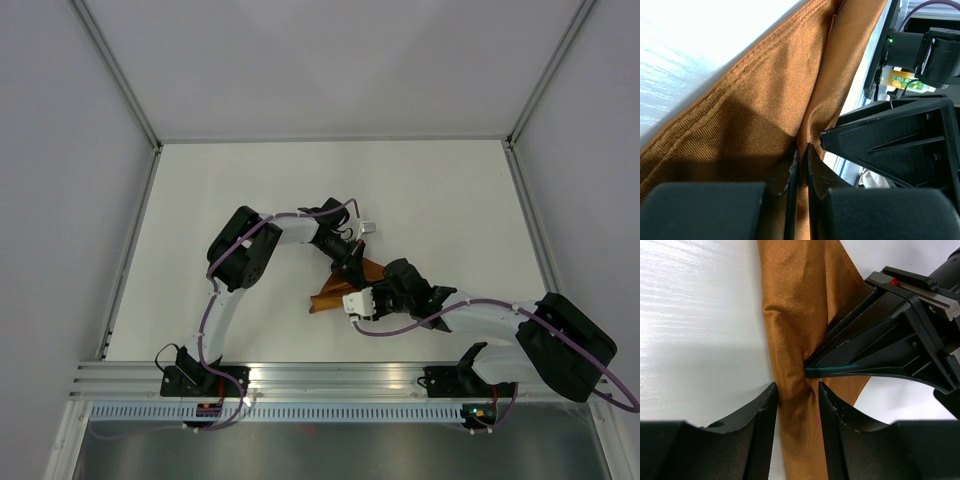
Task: Fold the napkin, place the utensils inside, and roll it up
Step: Roll the napkin with the utensil
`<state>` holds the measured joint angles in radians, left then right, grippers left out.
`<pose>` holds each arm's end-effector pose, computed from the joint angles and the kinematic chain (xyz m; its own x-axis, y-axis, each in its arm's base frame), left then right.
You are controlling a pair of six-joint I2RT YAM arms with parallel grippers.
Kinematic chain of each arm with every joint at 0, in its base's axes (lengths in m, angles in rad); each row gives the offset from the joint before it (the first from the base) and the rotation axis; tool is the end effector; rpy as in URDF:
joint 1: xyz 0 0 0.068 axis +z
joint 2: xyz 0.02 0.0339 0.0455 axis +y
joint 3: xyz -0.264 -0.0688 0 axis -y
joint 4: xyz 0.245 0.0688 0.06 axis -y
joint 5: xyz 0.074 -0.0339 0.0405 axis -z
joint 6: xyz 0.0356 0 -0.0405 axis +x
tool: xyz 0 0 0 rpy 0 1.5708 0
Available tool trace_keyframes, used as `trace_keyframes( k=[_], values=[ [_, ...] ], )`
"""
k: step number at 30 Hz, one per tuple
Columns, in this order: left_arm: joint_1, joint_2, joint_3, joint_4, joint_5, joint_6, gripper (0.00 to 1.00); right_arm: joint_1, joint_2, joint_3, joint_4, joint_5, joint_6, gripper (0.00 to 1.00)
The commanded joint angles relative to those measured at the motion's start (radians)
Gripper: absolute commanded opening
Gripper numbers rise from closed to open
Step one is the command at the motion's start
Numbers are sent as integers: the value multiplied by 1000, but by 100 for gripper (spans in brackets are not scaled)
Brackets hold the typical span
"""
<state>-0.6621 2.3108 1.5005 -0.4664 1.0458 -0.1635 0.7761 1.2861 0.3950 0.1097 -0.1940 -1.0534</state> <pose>0.3257 -0.2929 0.0844 -0.8271 0.5413 -0.1512 0.3764 0.3337 -0.8643 0.1549 0.1617 0.1373 0.4337 -0.7693 -0.4691 -0.8251 -0.1298 -0.5498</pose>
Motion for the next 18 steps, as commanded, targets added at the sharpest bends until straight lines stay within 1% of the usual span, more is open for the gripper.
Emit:
trace_keyframes(
  k=[1, 4, 5, 8, 9, 12, 14, 18],
  values=[
    [-7, 56, -25, -46, -148, 64, 2, -3, 33, -12, -69, 1, -13, 44],
    [-7, 49, -28, -46, -139, 65, 3, -6, 44, -5, -134, -13, -23, 39],
    [-7, 44, -29, -46, -141, 67, 4, -9, 50, -1, -151, -19, -25, 35],
    [-5, 35, -34, -46, -142, 70, 5, -21, 91, 27, -209, -42, -17, 28],
    [-7, 33, -36, -46, -142, 70, 5, -24, 108, 34, -228, -48, -16, 27],
    [-7, 19, -42, -37, -153, 62, 11, -41, 125, 53, -249, -67, -13, 23],
    [-2, 0, -60, -11, -159, 50, 18, -52, 134, 64, -263, -79, -11, 20],
    [7, -45, -98, 47, -158, -10, 25, -78, 160, 100, -303, -110, -7, 18]
  ],
)
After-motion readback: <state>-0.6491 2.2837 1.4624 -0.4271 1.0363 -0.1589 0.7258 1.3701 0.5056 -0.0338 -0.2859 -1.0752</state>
